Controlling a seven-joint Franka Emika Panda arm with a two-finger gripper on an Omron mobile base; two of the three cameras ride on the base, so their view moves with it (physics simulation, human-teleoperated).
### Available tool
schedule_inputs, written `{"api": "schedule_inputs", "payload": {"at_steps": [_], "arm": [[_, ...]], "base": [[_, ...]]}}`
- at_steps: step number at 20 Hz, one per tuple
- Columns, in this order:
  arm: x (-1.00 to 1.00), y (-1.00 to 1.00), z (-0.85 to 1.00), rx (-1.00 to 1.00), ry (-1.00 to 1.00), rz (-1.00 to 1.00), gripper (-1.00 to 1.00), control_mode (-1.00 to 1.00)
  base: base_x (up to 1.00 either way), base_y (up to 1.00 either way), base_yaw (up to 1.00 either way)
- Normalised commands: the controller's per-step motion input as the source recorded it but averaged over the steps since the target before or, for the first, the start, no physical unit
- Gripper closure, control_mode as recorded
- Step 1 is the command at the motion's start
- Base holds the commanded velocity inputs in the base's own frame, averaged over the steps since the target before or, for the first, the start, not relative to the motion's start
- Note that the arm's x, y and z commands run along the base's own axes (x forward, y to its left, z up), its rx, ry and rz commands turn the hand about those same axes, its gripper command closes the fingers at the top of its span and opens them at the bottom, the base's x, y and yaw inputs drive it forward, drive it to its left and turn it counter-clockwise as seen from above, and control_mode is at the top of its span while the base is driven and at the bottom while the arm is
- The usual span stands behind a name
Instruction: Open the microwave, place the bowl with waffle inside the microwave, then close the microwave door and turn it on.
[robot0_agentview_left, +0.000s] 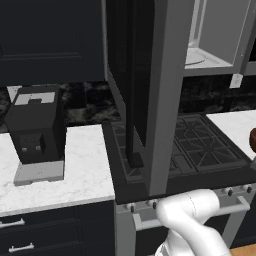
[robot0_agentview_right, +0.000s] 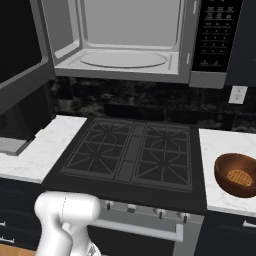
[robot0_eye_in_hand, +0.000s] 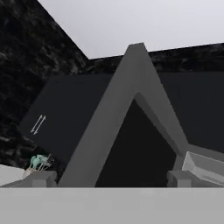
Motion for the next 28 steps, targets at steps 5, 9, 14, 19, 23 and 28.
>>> {"api": "schedule_inputs", "payload": {"at_steps": [5,9,14,19,23,28], "arm": [[0.16,-1.0,0.04,0.04,0.13,-0.03,-1.0,-1.0],[0.7,-1.0,0.05,0.0,0.33,-0.12,-1.0,-1.0],[0.76,-0.98,0.0,0.0,0.41,-0.19,-1.0,-1.0],[0.85,-0.78,-0.14,0.0,0.45,-0.23,-1.0,-1.0],[0.72,-0.69,-0.14,0.0,0.51,-0.25,-1.0,-1.0],[0.47,-0.73,-0.37,0.04,0.49,-0.27,-1.0,-1.0]], "base": [[0.0,0.0,0.0],[0.0,0.0,0.0],[0.0,0.0,0.0],[0.0,0.0,0.0],[0.0,0.0,0.0],[0.0,0.0,0.0]]}}
